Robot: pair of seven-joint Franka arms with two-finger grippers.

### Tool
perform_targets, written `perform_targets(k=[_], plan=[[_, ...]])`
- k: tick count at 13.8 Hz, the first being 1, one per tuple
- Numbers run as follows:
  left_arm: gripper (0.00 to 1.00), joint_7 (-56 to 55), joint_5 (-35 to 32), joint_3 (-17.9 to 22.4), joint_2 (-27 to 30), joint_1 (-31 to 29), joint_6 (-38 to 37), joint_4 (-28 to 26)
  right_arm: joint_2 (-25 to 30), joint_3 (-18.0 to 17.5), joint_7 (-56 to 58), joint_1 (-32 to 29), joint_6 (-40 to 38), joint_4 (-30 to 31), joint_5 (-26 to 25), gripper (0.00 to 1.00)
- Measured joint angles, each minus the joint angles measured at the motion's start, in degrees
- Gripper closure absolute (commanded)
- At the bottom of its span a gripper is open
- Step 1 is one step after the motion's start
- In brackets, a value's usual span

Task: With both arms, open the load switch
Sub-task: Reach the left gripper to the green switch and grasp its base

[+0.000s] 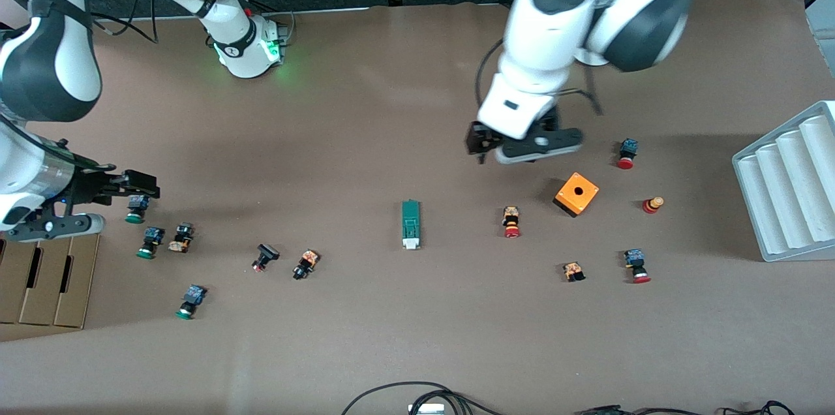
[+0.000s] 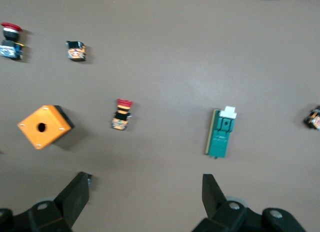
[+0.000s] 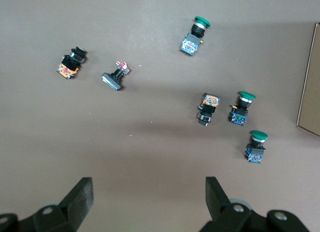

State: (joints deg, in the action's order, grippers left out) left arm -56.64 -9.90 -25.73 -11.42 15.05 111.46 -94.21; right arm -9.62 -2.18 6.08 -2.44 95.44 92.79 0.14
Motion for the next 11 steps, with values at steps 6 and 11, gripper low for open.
perform_targets(k=[6, 11], plan=[[0.0, -27.0, -18.9, -0.1, -7.2, 10.8, 8.7, -2.0, -1.2, -0.1, 0.0, 1.0, 1.6, -1.8, 0.0, 0.0], [0.0, -34.6, -37.6, 0.0, -15.1, 14.0, 21.1, -6.4, -1.5, -0.1, 1.1, 1.0, 1.6, -2.5, 0.0, 0.0]])
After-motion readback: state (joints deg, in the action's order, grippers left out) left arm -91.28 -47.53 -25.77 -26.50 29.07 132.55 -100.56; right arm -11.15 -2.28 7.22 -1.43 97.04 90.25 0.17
